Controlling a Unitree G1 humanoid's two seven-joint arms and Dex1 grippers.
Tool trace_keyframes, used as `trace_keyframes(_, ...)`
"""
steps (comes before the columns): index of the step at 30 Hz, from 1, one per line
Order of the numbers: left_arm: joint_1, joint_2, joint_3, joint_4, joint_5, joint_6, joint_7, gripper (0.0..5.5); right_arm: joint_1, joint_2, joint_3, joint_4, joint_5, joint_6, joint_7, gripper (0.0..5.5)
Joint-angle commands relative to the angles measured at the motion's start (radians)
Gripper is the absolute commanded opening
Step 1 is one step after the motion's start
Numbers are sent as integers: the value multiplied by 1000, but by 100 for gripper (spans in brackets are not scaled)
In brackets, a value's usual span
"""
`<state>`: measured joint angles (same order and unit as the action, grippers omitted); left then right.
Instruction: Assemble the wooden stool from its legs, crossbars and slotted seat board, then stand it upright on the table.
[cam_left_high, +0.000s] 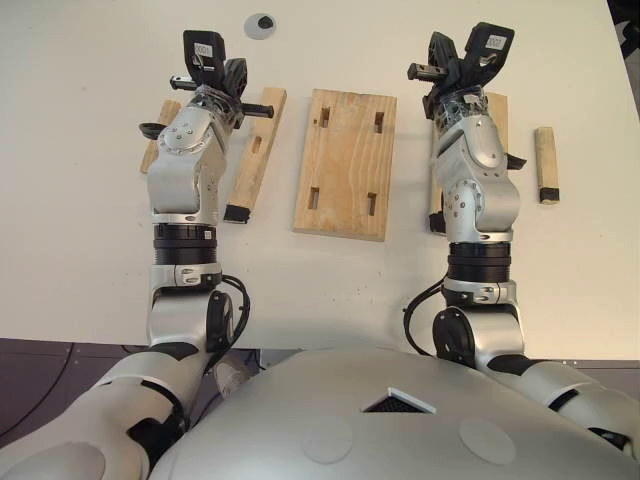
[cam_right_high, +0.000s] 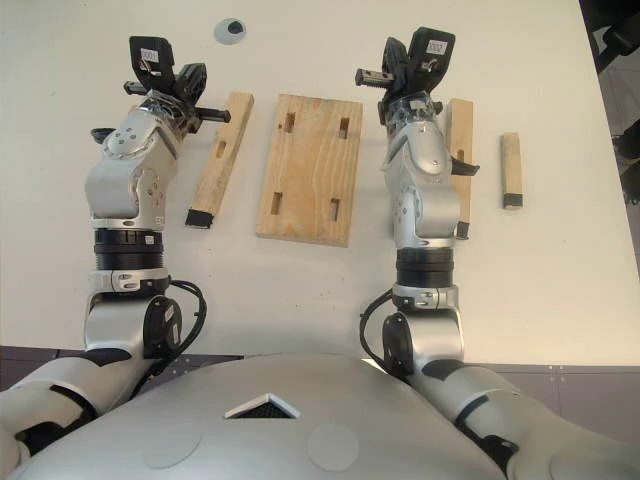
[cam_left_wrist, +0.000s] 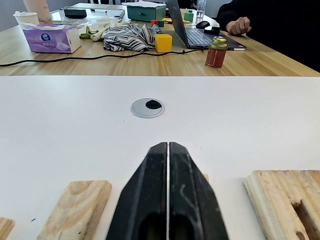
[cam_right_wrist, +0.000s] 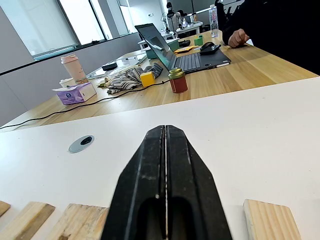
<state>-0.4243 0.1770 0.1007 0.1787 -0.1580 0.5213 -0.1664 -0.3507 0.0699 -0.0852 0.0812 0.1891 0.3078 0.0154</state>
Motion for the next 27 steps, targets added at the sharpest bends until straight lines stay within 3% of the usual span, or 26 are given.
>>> trace_keyframes(1,-3,3,-3,-4,1,20,0,1,10,9,0,-1,5,-1,-6,0)
trace_keyframes(24,1,10,14,0,-6,26,2,1,15,1,3,-15,4,17,-8,0)
trace_keyframes(27,-1,22,20,0,-9,31,-8,48,17,0,2,-18,5,20,-10,0)
